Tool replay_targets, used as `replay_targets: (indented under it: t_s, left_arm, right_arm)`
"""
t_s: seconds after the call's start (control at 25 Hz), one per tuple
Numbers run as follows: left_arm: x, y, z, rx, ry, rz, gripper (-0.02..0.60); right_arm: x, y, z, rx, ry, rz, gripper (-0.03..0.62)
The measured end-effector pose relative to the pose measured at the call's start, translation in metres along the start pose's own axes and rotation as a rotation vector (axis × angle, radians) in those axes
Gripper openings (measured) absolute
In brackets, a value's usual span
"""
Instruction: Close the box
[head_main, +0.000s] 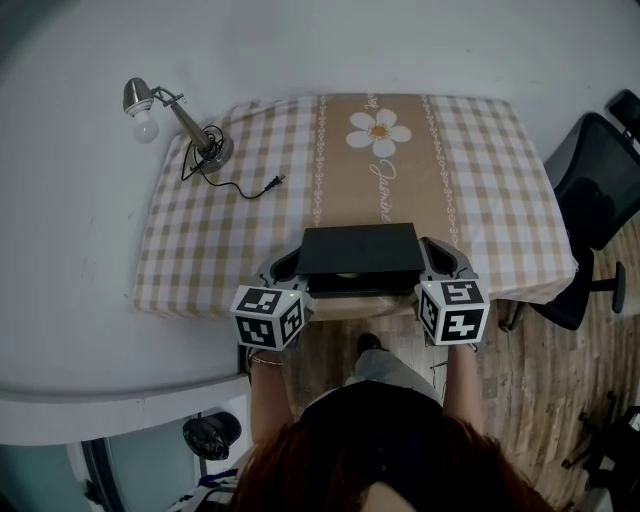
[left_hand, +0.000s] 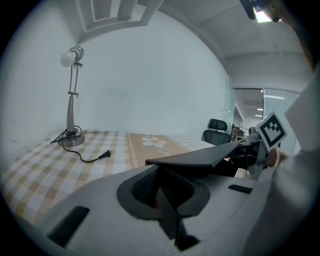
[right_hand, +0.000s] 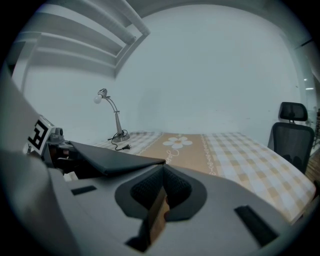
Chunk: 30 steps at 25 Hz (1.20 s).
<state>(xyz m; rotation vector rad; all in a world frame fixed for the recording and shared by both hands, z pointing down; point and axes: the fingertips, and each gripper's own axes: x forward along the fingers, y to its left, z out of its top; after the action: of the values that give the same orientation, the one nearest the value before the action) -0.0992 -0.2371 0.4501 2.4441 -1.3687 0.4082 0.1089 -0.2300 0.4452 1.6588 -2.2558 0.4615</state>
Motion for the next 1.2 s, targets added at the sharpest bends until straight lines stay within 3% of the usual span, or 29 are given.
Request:
replay_targets:
  t_s: [1.2]
  left_arm:
    - [-0.036,-0.017,-0.011,0.0,-0.014,-0.017,0.029]
  right_arm:
    - [-0.034,0.026,-0.016,-0.037,0.008,0.018,0.018]
